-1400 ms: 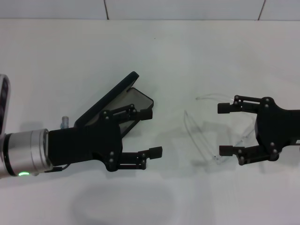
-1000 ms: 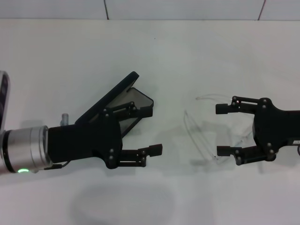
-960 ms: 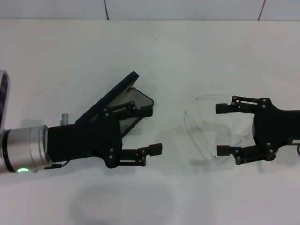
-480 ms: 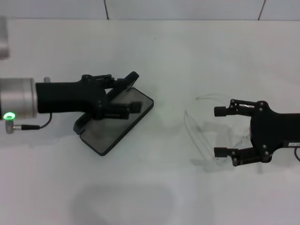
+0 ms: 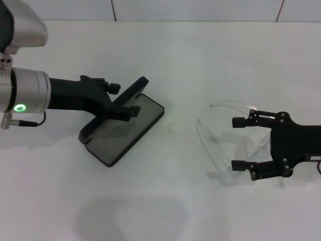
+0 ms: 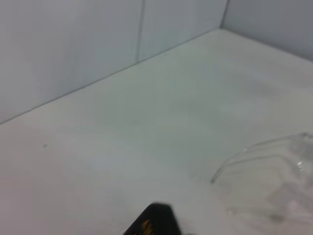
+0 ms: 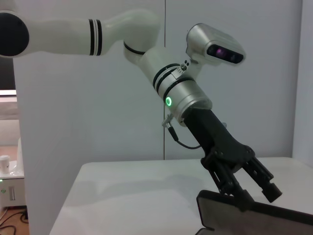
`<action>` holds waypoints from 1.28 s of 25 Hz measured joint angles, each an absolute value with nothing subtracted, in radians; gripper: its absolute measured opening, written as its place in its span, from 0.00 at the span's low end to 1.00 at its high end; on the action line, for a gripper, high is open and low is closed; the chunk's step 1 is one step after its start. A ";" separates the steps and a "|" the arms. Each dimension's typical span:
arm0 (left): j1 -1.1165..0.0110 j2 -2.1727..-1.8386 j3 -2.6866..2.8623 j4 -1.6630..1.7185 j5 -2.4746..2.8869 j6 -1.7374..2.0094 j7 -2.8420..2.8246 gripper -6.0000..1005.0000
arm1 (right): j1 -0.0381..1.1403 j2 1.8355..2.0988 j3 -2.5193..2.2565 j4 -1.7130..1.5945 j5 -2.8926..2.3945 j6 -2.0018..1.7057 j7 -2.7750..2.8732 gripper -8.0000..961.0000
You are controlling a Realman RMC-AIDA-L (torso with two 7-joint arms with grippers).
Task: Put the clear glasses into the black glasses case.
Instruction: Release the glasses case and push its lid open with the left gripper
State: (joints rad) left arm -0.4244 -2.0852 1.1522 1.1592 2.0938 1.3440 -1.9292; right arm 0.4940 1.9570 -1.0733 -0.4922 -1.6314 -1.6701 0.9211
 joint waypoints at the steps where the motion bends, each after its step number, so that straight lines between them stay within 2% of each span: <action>1: -0.424 -2.088 1.155 1.166 2.116 1.338 -1.944 0.84 | 0.494 1.957 -1.073 -0.492 -1.631 -1.670 0.917 0.90; 9: -0.422 -2.088 1.163 1.171 2.178 1.321 -2.009 0.83 | 0.488 1.958 -1.074 -0.492 -1.631 -1.670 0.895 0.90; 15: -0.437 -2.088 1.163 1.165 2.225 1.320 -2.067 0.68 | 0.489 1.959 -1.074 -0.494 -1.643 -1.670 0.879 0.90; 20: -0.445 -2.088 1.163 1.166 2.231 1.319 -2.071 0.46 | 0.487 1.960 -1.074 -0.494 -1.645 -1.671 0.862 0.90; 25: -0.480 -2.084 1.160 1.170 2.231 1.319 -2.059 0.36 | 0.486 1.964 -1.077 -0.494 -1.689 -1.691 0.847 0.90; 32: -0.573 -2.083 1.169 1.166 2.236 1.290 -1.957 0.21 | 0.486 1.993 -1.125 -0.494 -1.711 -1.709 0.789 0.90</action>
